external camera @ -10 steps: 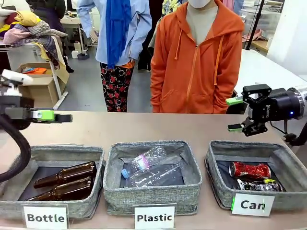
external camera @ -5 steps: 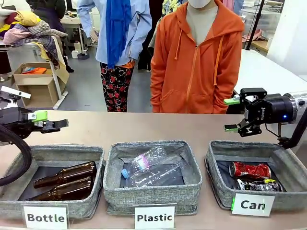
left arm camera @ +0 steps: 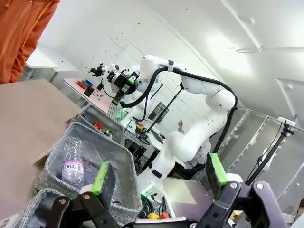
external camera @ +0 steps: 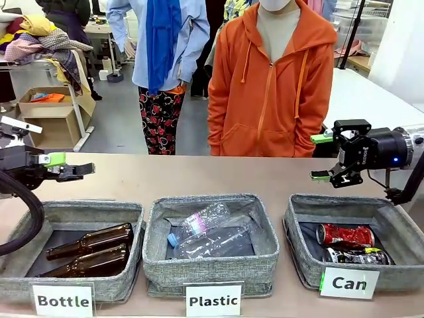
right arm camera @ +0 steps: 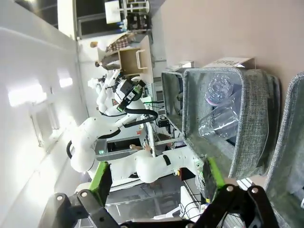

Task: Sort the can waste into the basket.
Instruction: Pick up the can waste from the table and place it in the right Fabric basket.

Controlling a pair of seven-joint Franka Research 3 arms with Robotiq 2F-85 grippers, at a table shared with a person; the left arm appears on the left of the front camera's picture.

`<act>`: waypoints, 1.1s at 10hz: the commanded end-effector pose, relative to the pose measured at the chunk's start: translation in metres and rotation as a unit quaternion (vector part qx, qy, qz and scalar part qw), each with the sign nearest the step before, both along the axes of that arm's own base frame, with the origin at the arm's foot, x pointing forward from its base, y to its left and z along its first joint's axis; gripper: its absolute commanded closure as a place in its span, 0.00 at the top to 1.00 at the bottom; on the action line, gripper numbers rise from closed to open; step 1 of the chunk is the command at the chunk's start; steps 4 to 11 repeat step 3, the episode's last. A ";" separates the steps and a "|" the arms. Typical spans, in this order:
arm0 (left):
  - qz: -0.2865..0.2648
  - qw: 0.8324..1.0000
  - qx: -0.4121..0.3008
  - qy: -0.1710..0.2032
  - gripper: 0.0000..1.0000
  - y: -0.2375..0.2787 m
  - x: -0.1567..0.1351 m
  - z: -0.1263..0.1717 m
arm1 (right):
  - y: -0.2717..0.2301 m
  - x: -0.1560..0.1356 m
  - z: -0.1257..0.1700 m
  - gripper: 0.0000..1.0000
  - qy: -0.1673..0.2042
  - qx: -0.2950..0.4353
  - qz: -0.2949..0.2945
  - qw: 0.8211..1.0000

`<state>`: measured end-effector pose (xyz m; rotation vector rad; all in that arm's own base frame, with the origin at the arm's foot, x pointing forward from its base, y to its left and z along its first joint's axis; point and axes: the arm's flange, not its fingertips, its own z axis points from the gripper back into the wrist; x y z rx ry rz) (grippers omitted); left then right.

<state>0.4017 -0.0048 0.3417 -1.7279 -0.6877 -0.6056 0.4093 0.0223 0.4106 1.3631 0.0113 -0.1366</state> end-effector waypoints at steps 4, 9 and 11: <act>-0.002 1.000 0.006 -0.002 1.00 0.001 -0.003 0.002 | -0.001 -0.003 0.004 1.00 0.011 -0.005 0.005 1.000; -0.002 1.000 0.006 -0.002 1.00 0.001 -0.003 0.002 | -0.001 -0.003 0.004 1.00 0.011 -0.005 0.005 1.000; -0.002 1.000 0.006 -0.002 1.00 0.001 -0.003 0.002 | -0.001 -0.003 0.004 1.00 0.011 -0.005 0.005 1.000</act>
